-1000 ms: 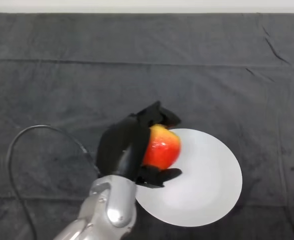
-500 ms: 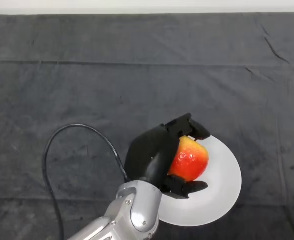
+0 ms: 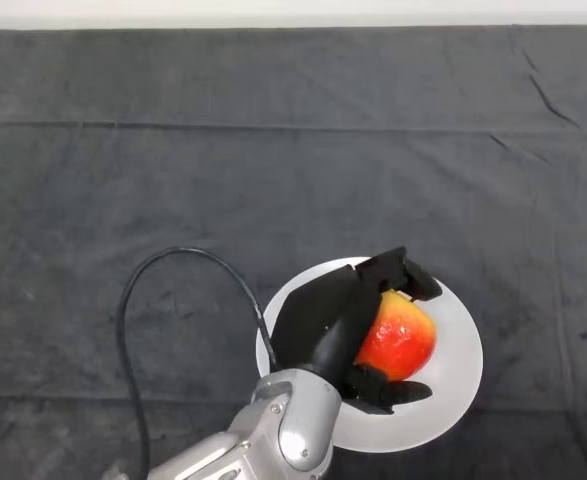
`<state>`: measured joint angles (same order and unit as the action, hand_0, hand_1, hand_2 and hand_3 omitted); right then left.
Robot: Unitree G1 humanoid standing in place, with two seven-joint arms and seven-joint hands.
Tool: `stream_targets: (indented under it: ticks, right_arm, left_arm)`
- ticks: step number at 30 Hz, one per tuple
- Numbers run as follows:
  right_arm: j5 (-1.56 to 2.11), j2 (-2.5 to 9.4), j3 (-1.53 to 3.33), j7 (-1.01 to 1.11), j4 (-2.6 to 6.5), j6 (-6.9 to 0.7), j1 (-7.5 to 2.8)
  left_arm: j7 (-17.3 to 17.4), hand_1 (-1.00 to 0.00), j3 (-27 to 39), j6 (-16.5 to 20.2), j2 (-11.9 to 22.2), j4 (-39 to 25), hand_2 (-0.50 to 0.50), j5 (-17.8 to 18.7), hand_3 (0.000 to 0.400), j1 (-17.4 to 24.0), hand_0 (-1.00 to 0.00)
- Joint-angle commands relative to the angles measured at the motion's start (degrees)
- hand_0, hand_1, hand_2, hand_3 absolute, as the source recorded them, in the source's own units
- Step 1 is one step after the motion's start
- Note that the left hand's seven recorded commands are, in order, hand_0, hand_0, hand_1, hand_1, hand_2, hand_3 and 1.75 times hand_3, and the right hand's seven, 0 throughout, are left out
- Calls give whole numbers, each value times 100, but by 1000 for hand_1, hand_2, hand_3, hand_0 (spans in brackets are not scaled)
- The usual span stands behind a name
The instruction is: Move the apple to the plate
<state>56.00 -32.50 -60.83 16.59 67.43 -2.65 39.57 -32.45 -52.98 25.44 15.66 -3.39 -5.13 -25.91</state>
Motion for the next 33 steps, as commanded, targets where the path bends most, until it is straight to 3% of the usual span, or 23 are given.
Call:
stream_targets:
  ticks: [1, 2, 4, 11, 20, 33]
  right_arm:
    - [119, -151, -3, 12, 32, 45, 96]
    - [119, -151, -3, 12, 33, 46, 97]
    - [119, -152, -4, 13, 35, 46, 97]
    - [119, -155, -5, 17, 41, 47, 99]
    - [119, -156, -6, 20, 46, 48, 100]
    - [117, -153, -5, 19, 41, 48, 99]
  left_arm:
    - [-77, -122, -49, -118, 111, 143, -227, 88, 231, -294, -576]
    - [-77, 0, -58, -116, 120, 143, -167, 105, 133, -305, -333]
    - [-79, 0, -74, -111, 136, 142, 0, 133, 0, -322, 0]
    - [-59, 0, -39, -17, 218, 13, 0, 206, 0, -373, 0]
    - [27, 0, 427, 48, 621, -545, 0, 175, 0, -217, 0]
    - [-3, 0, 2043, 56, 1587, -1893, 0, 89, 0, 566, 0]
